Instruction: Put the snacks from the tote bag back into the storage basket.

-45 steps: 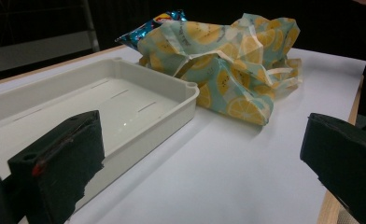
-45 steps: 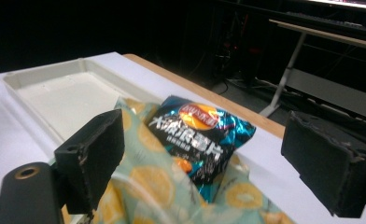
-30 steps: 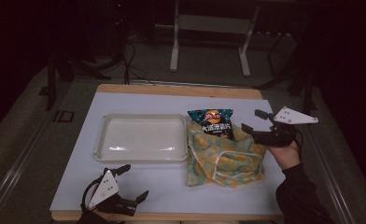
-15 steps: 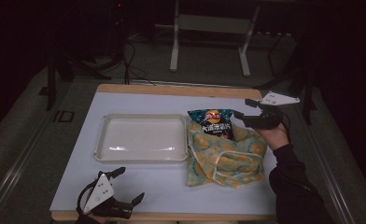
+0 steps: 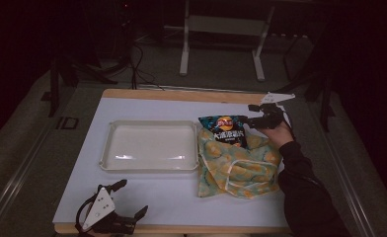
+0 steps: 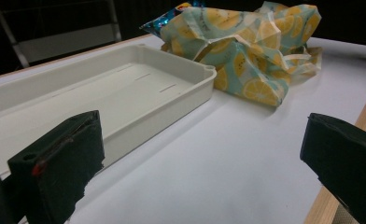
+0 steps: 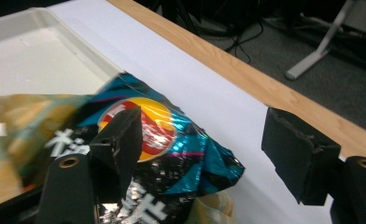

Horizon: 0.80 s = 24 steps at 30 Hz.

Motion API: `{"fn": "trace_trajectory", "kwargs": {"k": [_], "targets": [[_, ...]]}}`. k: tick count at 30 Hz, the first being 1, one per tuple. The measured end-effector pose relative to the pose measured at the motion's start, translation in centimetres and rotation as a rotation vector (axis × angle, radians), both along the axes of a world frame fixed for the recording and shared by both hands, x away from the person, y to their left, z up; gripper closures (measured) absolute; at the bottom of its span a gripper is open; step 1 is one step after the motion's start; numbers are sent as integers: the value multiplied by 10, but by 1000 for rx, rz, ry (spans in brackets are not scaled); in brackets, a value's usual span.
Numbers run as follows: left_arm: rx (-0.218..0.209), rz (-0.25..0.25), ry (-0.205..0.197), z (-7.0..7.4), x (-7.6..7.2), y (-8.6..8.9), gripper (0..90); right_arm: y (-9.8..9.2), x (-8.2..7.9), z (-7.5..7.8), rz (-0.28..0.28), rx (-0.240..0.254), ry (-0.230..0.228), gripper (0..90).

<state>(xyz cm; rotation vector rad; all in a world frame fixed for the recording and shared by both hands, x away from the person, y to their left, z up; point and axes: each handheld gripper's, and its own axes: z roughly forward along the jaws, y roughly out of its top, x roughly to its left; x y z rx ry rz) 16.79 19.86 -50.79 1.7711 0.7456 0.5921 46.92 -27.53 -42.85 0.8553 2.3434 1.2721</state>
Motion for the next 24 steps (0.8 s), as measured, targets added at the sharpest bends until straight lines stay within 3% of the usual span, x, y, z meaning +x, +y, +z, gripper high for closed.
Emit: {"fn": "trace_trajectory", "kwargs": {"k": [15, 16, 18, 20, 23, 24], "targets": [[2, 26, 7, -1, -6, 5, 1, 0, 33, -30, 52, 3, 174, 232], [2, 25, 8, -1, -6, 5, 1, 1, 37, -35, 63, -3, 214, 245], [5, 22, 8, -1, -6, 4, 1, 2, 39, -40, 80, -29, 245, 278], [5, 19, 8, -1, -6, 4, 1, 2, 41, -42, 112, -23, 272, 357], [5, 16, 8, -1, -6, 4, 1, 3, 40, -41, 137, -25, 268, 435], [4, 15, 8, -1, -6, 4, 1, 6, 40, -41, 132, -58, 277, 577]]}}
